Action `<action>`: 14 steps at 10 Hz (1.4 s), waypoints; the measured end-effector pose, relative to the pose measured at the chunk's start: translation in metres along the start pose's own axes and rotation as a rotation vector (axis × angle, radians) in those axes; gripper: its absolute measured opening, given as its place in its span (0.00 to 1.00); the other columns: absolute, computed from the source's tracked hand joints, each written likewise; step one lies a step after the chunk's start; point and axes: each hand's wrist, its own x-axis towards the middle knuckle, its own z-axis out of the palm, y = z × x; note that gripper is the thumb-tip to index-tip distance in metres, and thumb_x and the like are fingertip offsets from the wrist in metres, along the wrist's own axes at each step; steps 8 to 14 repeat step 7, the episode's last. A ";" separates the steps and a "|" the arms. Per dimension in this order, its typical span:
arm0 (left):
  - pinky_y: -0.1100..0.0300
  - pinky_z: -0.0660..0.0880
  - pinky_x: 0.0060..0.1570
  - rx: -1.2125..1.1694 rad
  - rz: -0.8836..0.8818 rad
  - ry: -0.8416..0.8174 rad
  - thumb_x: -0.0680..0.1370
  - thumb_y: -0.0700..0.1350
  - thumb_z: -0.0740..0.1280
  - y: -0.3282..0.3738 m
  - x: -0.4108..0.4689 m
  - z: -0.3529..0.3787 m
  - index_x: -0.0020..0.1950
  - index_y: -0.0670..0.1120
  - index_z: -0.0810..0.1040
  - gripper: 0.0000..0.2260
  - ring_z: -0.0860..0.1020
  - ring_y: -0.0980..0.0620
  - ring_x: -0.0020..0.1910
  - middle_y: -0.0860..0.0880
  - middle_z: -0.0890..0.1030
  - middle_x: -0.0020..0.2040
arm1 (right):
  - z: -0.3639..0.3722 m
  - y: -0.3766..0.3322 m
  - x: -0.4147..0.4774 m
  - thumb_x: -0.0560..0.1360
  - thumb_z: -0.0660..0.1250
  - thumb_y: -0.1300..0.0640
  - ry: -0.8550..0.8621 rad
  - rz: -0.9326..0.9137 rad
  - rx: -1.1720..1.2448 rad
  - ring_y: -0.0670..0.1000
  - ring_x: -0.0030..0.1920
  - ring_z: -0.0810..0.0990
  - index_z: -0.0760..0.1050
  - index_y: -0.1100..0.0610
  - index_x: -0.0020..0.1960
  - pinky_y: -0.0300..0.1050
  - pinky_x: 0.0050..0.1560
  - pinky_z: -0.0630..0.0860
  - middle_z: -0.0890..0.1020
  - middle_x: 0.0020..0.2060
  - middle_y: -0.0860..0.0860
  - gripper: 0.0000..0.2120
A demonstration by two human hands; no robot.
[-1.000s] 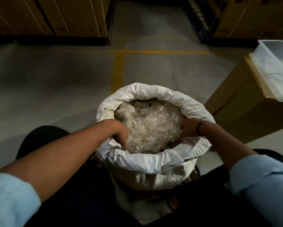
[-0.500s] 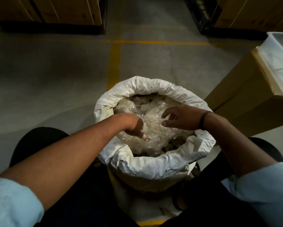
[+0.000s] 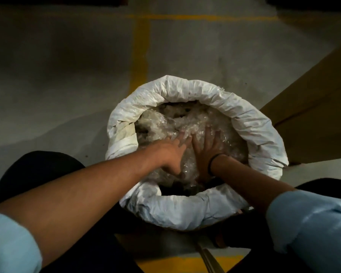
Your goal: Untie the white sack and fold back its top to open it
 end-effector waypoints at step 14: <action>0.33 0.42 0.74 -0.275 -0.113 -0.018 0.67 0.74 0.67 0.014 -0.018 -0.003 0.82 0.46 0.37 0.59 0.34 0.34 0.78 0.39 0.34 0.80 | -0.061 0.019 -0.031 0.75 0.64 0.34 -0.171 0.026 0.515 0.70 0.74 0.27 0.22 0.50 0.75 0.78 0.72 0.40 0.23 0.73 0.59 0.55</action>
